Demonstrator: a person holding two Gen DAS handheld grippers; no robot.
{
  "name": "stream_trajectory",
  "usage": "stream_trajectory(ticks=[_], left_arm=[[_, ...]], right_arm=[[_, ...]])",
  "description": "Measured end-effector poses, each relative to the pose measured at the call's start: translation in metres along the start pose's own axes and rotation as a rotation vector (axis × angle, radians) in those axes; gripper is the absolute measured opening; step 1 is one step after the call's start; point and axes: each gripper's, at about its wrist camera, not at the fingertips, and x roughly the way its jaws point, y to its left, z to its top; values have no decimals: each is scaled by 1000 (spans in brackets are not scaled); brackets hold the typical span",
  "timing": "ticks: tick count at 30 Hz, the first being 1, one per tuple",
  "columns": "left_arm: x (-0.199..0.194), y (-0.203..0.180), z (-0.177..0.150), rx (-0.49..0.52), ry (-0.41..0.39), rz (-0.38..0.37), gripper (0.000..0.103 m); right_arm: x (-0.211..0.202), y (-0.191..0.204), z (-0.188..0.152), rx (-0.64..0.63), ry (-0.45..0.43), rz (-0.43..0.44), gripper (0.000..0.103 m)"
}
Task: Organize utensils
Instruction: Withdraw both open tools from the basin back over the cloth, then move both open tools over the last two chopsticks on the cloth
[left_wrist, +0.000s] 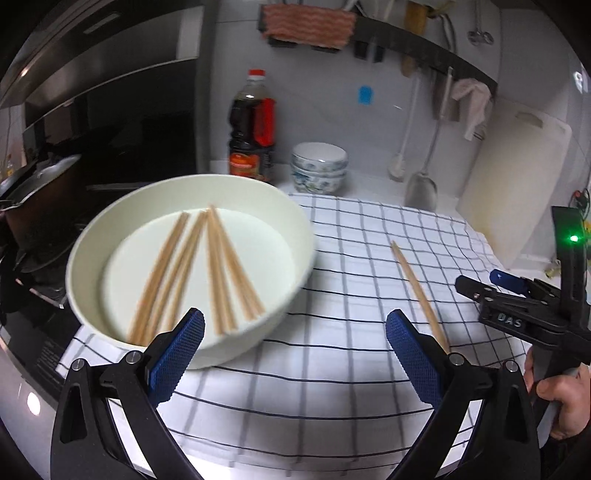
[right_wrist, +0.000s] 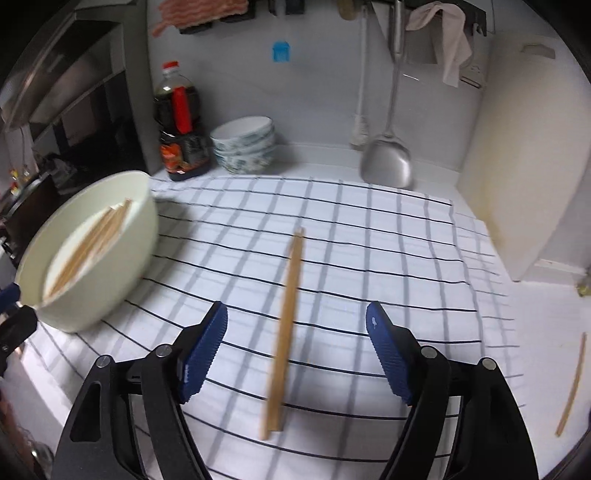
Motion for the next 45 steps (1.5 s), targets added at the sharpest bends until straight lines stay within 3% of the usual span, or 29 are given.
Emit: stream_trajectory(ticks=[8,14,36,45], left_arm=[[33,-42,-26,0,76,-46,97],[44,-63,-40,48,94,-31,97],[51,-55,-42,18,122,-48,97],[51,-56,-44,20,125,-46,97]], right_arm=[[32,-17,-13,-10,105,-18,75],[50,-15,-22,-31,158,-16,75],[62,-1,-30,-117,184,-29,75],[60,9,-33,-175,127,-72,75]])
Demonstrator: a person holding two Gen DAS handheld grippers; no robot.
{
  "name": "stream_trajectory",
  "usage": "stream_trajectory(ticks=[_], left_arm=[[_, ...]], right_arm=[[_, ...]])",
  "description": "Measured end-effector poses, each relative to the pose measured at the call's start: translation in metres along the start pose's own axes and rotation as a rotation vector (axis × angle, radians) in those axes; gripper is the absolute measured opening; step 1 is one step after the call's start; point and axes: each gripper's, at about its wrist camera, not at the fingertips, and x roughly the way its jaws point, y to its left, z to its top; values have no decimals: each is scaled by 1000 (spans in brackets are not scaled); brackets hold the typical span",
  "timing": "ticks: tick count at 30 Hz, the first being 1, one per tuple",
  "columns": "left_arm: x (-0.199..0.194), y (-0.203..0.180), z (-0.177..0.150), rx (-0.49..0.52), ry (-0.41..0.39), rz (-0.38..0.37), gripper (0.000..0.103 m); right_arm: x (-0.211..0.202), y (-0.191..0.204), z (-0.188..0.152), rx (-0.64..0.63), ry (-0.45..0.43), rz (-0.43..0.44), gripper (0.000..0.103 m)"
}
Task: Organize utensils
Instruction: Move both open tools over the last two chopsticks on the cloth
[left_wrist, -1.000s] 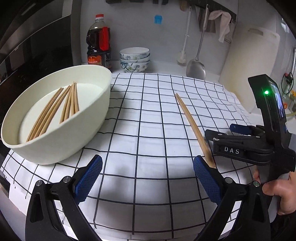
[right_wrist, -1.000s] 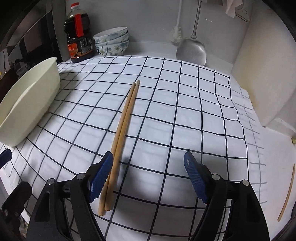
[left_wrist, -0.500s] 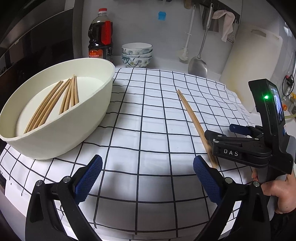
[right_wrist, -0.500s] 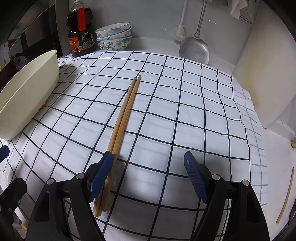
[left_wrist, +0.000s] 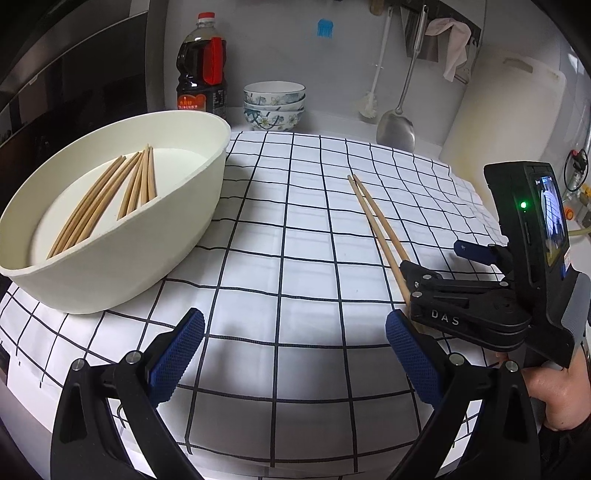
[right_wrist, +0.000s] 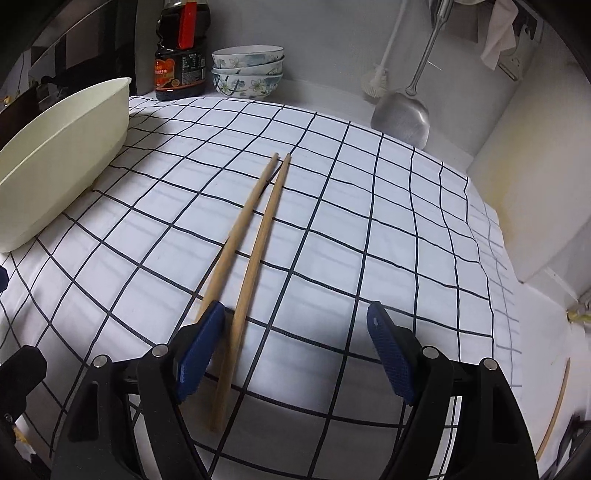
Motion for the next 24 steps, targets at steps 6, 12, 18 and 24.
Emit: stream_trajectory(ticks=[6,12,18,24], left_arm=[[5,-6,4,-1,14,-4,97],[13,-13,23,-18,8,3,97],[38,-29,36,-52,50,-12,97],[60,-47,43,-7,98,69,97]], right_arm=[[4,-22,-3,58,1,-1,75],[9,-53,-9,137,10,0,75],[11,-77,-14,165,11,-26,75],[11,-78,-13,137,-1,-32,75]])
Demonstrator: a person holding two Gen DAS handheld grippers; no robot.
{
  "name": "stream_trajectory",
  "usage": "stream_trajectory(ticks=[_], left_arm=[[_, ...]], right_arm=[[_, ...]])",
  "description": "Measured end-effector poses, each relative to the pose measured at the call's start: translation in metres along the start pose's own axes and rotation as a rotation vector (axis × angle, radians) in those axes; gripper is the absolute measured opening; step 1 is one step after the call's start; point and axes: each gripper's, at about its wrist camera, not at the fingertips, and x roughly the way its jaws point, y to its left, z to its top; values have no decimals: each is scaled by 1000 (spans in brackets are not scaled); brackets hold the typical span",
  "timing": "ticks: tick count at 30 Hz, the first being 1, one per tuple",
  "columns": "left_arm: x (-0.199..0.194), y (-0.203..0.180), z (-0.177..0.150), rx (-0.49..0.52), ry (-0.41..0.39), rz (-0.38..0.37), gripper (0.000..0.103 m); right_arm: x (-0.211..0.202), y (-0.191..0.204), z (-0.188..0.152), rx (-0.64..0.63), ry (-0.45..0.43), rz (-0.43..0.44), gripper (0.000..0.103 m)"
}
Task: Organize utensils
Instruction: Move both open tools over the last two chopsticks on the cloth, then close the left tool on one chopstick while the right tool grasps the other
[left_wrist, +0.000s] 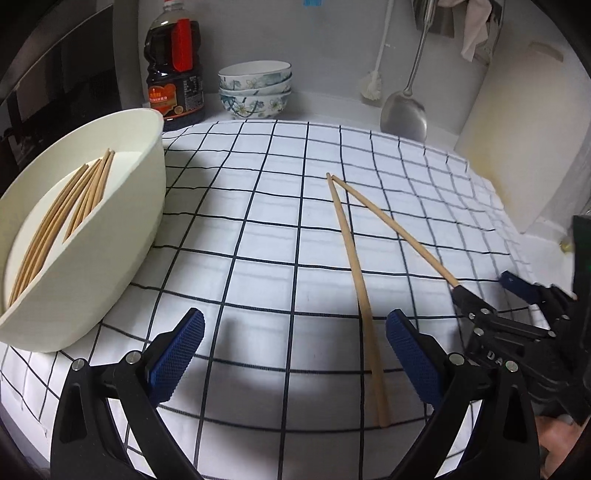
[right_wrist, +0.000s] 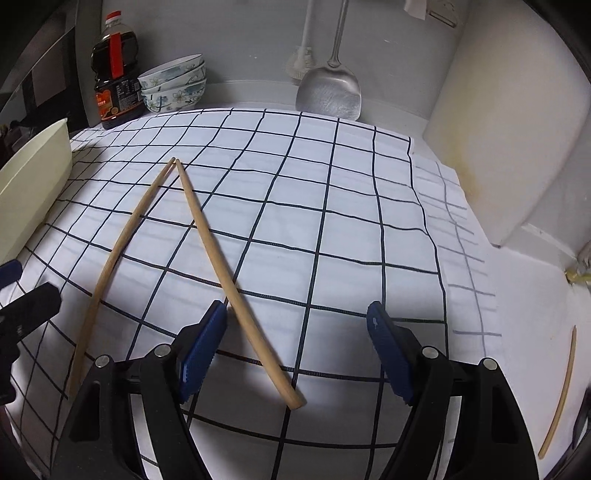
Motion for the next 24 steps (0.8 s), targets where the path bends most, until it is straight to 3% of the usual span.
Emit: stream_trajectory(ticks=[9,19,24], left_arm=[[21,-16,15,72,35,100,97],[42,-13,16,35,105,74,97],[44,-14,17,31,103,71,97]], right_arm=[[2,-4,1,6,-4,29,75],[2,0,2,-8,-10,19,75],[1,10,4,-57,-27,-20,75]])
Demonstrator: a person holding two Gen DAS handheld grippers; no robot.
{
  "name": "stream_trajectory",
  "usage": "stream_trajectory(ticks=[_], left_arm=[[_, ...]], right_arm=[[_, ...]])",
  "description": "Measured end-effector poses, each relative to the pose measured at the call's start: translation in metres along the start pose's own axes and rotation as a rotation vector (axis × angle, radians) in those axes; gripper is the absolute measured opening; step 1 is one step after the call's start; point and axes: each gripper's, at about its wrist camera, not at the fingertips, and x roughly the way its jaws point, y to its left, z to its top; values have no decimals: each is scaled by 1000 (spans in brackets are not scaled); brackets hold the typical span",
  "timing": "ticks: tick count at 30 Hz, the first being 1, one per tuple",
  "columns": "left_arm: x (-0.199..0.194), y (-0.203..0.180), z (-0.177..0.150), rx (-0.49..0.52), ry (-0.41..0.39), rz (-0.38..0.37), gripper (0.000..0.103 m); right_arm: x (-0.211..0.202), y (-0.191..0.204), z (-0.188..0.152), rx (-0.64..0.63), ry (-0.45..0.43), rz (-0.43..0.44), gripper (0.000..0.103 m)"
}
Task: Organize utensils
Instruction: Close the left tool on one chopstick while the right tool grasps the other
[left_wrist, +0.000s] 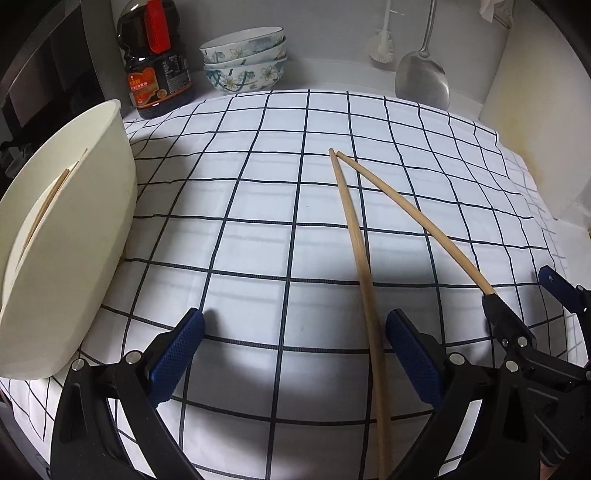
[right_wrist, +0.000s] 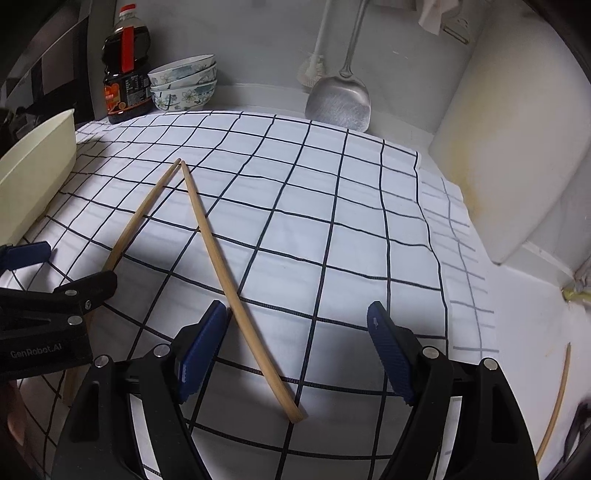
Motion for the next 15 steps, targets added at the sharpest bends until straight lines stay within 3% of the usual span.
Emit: stream_trajectory(ticks=[6,9,12,15], left_arm=[[1,-2,2,1,-25,-6,96],[0,-7,1,21,-46,-11,89],[-5,-10,1,36,-59,-27,74],[-9,-9,1,37,-66,-39,38]], right_arm=[[1,0,1,-5,-1,12,72],[0,2,1,7,0,61,53],[-1,9,1,-7,-3,92,35],[-1,17,1,-25,-4,132,13]])
